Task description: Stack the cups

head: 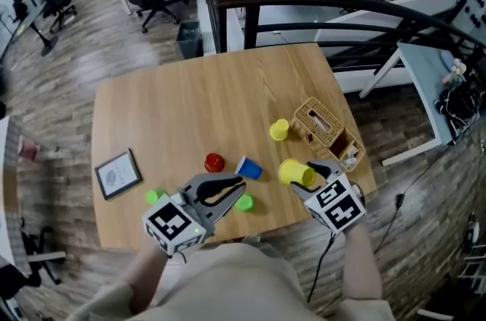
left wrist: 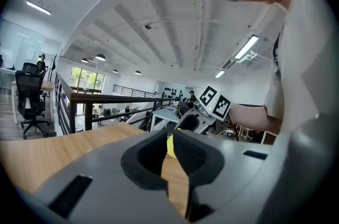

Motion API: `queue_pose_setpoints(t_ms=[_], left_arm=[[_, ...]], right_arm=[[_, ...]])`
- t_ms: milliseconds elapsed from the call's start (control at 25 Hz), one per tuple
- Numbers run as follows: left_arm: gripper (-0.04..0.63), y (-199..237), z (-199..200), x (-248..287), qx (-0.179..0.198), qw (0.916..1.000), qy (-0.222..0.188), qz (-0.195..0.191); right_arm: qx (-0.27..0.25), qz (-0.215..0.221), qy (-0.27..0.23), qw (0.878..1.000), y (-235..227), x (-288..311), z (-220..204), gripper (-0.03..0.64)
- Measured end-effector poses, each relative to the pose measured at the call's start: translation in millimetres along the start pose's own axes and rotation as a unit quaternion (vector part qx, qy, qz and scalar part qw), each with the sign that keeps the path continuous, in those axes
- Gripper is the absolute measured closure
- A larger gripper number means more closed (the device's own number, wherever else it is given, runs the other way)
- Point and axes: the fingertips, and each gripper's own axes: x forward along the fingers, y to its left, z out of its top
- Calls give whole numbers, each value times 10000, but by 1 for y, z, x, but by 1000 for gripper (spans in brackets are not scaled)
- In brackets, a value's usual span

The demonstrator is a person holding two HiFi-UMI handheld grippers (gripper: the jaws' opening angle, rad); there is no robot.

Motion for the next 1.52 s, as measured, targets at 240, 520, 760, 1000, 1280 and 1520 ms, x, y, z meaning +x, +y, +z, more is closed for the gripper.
queue_pose_setpoints(t_ms=[240, 520, 760, 1000, 1280, 1520], left_arm=[[551, 21, -26, 3, -288, 9990, 304, 180], [552, 39, -58, 11, -351, 9970, 592, 364], [552, 49, -84, 21, -440, 9943, 898, 382], [552, 59, -101, 31, -653, 9904, 1124, 469], [552, 64, -108, 36, -935, 9867, 1208, 560], [552, 62, -108, 34, -945, 9855, 1260, 624]], right_arm=[[-346, -151, 814, 9960, -2, 53, -35, 353], [-456, -21, 1416, 9889, -7, 99, -75, 353], [-373, 122, 1785, 9832, -19, 135, -104, 353], [-279, 145, 2014, 9790, -29, 168, -130, 353], [-292, 31, 2108, 9771, -31, 186, -145, 350], [79, -95, 1796, 9837, -35, 182, -142, 325]])
